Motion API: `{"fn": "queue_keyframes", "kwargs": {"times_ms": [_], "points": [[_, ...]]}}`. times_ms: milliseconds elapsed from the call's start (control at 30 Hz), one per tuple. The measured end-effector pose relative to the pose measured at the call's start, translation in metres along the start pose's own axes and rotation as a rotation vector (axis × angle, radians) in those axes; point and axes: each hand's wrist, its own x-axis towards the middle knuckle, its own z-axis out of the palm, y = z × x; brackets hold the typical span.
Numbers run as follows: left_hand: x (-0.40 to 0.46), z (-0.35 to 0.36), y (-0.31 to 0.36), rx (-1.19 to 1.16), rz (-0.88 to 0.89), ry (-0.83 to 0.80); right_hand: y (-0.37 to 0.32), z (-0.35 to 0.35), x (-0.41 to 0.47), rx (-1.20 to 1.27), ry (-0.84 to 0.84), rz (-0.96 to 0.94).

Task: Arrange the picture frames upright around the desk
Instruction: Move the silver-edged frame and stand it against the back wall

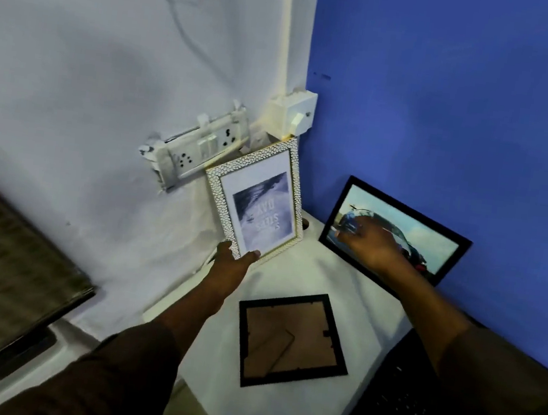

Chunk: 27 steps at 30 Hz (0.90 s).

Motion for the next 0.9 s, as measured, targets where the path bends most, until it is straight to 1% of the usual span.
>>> {"fn": "queue_keyframes", "kwargs": {"times_ms": [100, 200, 333, 467, 533, 633, 767, 900], "points": [[0.003, -0.022, 0.001, -0.026, -0.026, 0.011, -0.02, 0.019, 0.013, -0.008, -0.034, -0.009], [0.019, -0.041, 0.001, -0.043, -0.04, 0.016, -0.039, 0.038, 0.033, 0.042, -0.064, -0.008], [0.044, -0.061, -0.003, 0.02, -0.079, 0.016, -0.053, 0.059, 0.063, 0.051, -0.093, 0.022], [0.08, -0.074, -0.009, 0.079, -0.107, -0.024, -0.063, 0.077, 0.092, 0.04, -0.071, 0.034], [0.1, -0.077, -0.016, 0.142, -0.103, -0.047, -0.067, 0.084, 0.109, 0.04, -0.045, 0.047], [0.105, -0.077, -0.007, 0.237, -0.076, -0.091, -0.069, 0.091, 0.132, 0.068, -0.022, 0.049], [0.122, -0.075, -0.005, 0.291, -0.041, -0.137, -0.077, 0.097, 0.158, 0.04, 0.003, 0.076], [0.133, -0.073, -0.004, 0.318, -0.002, -0.212, -0.083, 0.1, 0.173, 0.07, 0.004, 0.064]]}}
